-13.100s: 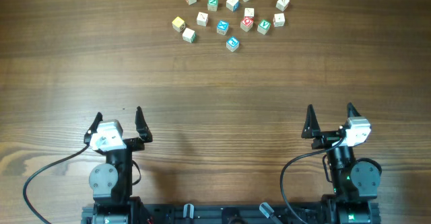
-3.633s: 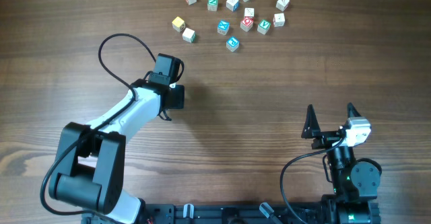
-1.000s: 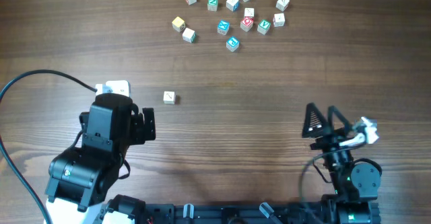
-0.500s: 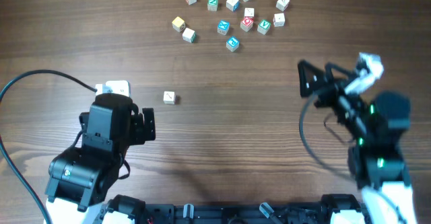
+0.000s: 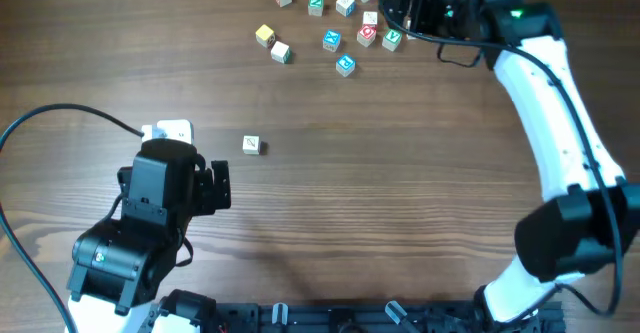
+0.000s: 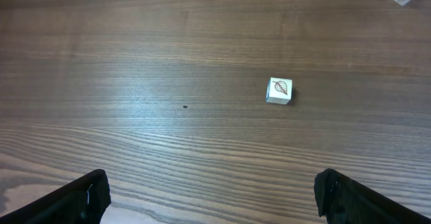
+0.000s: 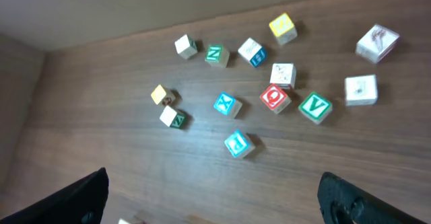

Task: Form a tower
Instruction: 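Reach the right gripper into the cluster and grasp the red-letter block, then set the red-letter block down right of the leaf block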

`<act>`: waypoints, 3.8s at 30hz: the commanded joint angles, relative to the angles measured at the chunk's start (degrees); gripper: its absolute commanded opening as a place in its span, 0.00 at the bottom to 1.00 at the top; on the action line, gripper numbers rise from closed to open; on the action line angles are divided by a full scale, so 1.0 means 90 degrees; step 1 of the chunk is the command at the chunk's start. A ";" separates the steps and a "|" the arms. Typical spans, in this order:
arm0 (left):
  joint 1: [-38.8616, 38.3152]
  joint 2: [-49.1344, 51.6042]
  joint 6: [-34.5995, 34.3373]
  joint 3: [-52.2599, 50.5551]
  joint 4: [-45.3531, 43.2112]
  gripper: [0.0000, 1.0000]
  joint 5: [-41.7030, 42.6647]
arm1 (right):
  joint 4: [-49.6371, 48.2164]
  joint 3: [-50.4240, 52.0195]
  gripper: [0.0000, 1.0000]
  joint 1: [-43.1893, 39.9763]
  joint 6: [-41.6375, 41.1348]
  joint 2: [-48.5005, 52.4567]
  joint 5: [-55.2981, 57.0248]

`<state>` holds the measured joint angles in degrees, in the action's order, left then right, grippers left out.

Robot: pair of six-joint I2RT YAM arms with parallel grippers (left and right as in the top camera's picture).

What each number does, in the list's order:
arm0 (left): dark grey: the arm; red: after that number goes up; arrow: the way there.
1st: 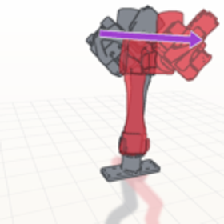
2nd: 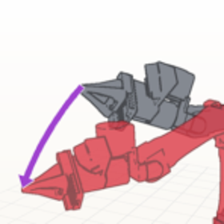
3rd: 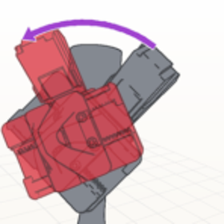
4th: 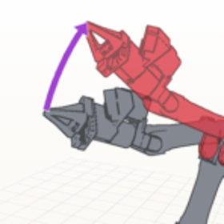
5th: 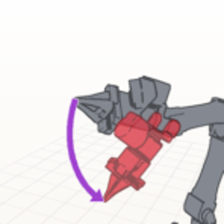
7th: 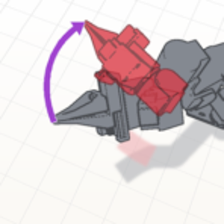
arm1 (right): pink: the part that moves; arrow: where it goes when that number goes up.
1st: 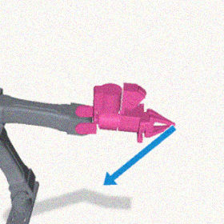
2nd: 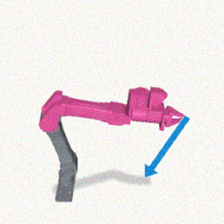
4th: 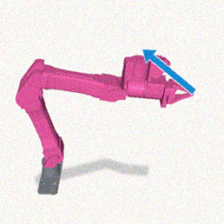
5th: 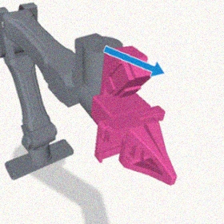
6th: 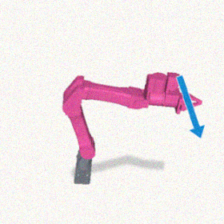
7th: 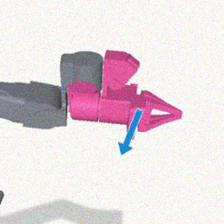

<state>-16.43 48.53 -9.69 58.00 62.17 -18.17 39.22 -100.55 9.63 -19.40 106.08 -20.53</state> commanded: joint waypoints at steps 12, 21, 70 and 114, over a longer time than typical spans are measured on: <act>0.0022 0.0000 0.0027 0.0083 -0.0010 1.00 -0.0061 | -0.3021 -0.0151 1.00 0.0882 -0.0090 0.3123 0.1700; 0.0022 0.0000 0.0027 0.0083 -0.0010 1.00 -0.0061 | -0.3718 -0.0148 1.00 0.0882 -0.0262 0.3538 0.2123; 0.0022 0.0000 0.0029 0.0083 -0.0010 1.00 -0.0061 | -0.0529 -0.0051 0.36 0.2863 -0.1889 0.2035 0.1435; 0.0022 0.0000 0.0027 0.0083 -0.0010 1.00 -0.0061 | 0.0568 -0.0784 1.00 0.2217 -0.0675 0.0651 0.1831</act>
<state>-16.43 48.58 -9.69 58.00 62.15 -18.17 44.31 -104.53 31.24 -32.29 114.85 -3.27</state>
